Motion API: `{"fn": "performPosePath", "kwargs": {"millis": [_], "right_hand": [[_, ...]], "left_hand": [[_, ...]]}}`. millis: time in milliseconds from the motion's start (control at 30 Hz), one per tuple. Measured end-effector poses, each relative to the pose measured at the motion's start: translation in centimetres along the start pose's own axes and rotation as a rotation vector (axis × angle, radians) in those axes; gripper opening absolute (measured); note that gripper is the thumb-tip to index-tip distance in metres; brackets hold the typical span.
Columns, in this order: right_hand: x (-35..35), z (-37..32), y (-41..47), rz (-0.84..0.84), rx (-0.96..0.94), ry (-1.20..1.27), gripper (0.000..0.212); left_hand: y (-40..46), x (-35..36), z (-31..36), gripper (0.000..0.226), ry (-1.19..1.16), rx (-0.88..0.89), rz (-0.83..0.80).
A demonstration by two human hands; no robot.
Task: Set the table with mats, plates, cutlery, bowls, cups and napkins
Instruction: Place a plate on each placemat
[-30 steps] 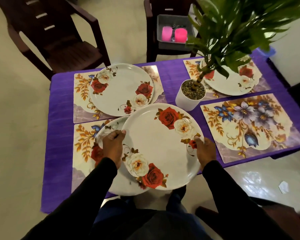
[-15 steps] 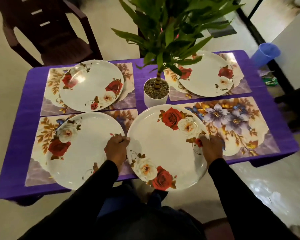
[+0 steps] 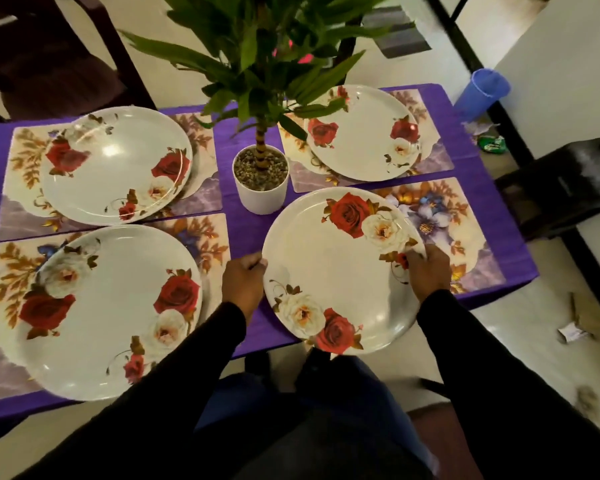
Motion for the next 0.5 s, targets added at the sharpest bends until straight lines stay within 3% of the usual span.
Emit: {"fn": "performPosePath", "kwargs": {"millis": [133,200,333,500], "right_hand": [[-2.1,1.2,2.7,0.031,-0.014,0.012,0.026],[-3.2,1.9,4.6,0.038,-0.016,0.042,0.025],[-5.0,4.0,9.1,-0.036,-0.013,0.016,0.026],[-6.6,6.1,13.8,-0.162,-0.049,-0.035,0.025]], "left_hand": [[0.1,3.6,0.7,0.035,0.005,0.001,0.032],[0.9,5.8,1.2,0.023,0.022,0.003,0.062],[2.4,10.4,1.0,0.014,0.09,-0.049,0.144],[4.6,15.1,-2.4,0.025,0.173,-0.112,0.254]]}}
Point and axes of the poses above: each hand's wrist, its own y-axis towards the middle knuckle, its own x-axis out of the palm, z = x × y, the point moved 4 cm from there along y, towards the middle knuckle, and after that the axes turned 6 degrees about -x, right-handed, at the moved point
